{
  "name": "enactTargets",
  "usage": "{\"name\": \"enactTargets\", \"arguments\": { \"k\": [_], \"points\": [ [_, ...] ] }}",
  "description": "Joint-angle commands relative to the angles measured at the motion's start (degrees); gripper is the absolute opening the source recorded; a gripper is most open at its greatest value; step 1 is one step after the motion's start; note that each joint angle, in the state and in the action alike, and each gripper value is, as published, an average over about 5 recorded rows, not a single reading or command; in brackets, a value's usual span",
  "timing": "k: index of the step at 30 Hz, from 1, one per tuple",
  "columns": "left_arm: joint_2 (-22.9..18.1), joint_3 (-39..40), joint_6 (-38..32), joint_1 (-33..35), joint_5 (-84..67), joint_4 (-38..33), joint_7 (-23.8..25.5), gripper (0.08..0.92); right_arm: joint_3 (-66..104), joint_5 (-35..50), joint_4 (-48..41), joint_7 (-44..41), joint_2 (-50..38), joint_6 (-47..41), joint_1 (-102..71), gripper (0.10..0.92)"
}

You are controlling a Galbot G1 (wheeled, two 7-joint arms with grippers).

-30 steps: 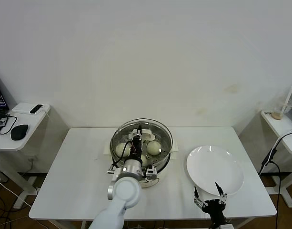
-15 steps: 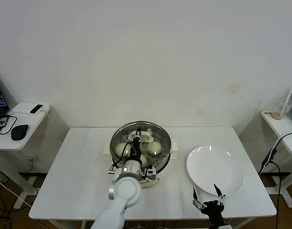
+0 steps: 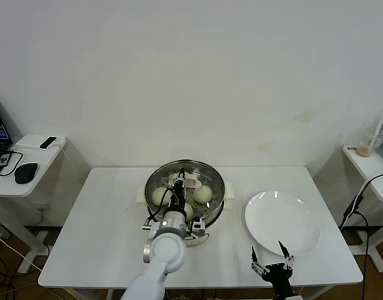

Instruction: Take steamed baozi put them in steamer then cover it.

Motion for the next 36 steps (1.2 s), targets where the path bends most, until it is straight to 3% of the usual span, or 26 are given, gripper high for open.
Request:
{"name": "enactTargets", "arguments": {
  "k": [1, 6, 15, 18, 20, 26, 29, 36],
  "points": [
    [0.6, 0.0, -0.3, 1.6, -2.0, -4.0, -0.1, 0.277, -0.1, -0.1, 0.0, 0.0, 0.1, 0.1, 0.0, 0.823],
    [2.3, -0.3, -1.0, 5.1, -4.1, -9.9, -0.7, 0.416, -0.1, -0.2, -0.1, -0.1, 0.1, 0.3, -0.1, 0.823],
    [9.5, -2.4, -4.5, 16.6, -14.4, -22.7, -4.0, 0.676, 0.2, -0.3, -0.6, -0.1, -0.1, 0.7, -0.6, 0.823],
    [10.7, -5.0, -7.7, 22.7, -21.0, -26.2, -6.7, 0.759, 0.3, -0.1, -0.8, -0.1, -0.6, 1.0, -0.9, 0.823],
    [10.8, -8.2, -11.4, 26.4, -28.1, -26.8, -11.3, 0.800, 0.6, 0.3, -0.7, -0.2, -1.3, 1.3, -1.2, 0.823],
    [11.2, -21.9, -29.3, 33.2, -65.3, -19.8, -25.3, 0.822, 1.7, 2.5, 0.8, -1.2, -5.3, 2.2, -2.7, 0.823],
    [10.3, -26.5, -29.6, 36.8, -81.5, -19.8, -27.8, 0.823, 2.0, 4.0, 1.5, -1.3, -7.6, 2.6, -3.4, 0.823],
    [8.0, -29.0, -28.4, 45.6, -97.1, -22.1, -27.4, 0.823, -0.9, 11.7, 3.0, -0.5, -13.4, 2.7, -4.9, 0.823]
  ]
}}
